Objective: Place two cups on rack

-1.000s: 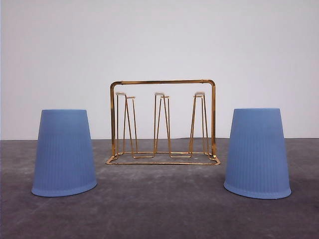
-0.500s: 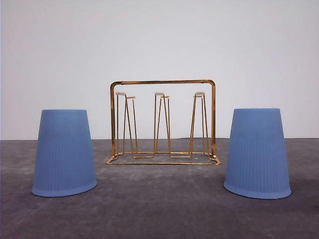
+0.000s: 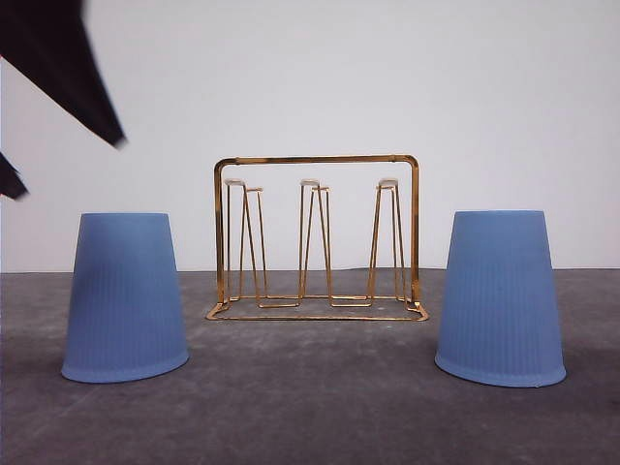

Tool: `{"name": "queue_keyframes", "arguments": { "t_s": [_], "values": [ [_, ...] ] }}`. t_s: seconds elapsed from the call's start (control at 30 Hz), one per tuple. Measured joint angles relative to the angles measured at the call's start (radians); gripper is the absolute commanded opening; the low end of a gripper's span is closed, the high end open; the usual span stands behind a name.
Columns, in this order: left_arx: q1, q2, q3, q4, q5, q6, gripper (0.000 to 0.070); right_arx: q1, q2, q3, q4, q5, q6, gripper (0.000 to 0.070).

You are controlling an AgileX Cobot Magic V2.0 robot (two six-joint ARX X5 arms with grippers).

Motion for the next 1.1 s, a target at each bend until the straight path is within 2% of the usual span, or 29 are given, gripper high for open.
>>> {"name": "queue_keyframes", "arguments": {
  "t_s": [0.27,0.4,0.5,0.7,0.9,1.1],
  "values": [
    [-0.018,0.184,0.000,0.165,-0.049,-0.032,0.0665,0.000,0.000,0.000,0.001,0.046,0.000,0.0480],
    [-0.018,0.228,0.000,0.209,-0.055,-0.037,0.0580,0.000,0.000,0.000,0.001,0.048,0.000,0.0480],
    [-0.018,0.243,0.000,0.208,-0.056,-0.048,0.0536,0.000,0.000,0.000,0.001,0.048,0.000,0.0480],
    [-0.018,0.248,0.001,0.197,-0.061,-0.058,0.0380,0.000,0.000,0.000,0.001,0.048,0.000,0.0480],
    [-0.016,0.244,0.068,0.111,-0.075,-0.061,0.0380,0.000,0.000,0.000,0.001,0.048,0.000,0.0480],
    [-0.018,0.247,0.204,0.003,-0.092,-0.061,0.0381,0.000,0.000,0.000,0.001,0.048,0.000,0.0480]
  ]
}}
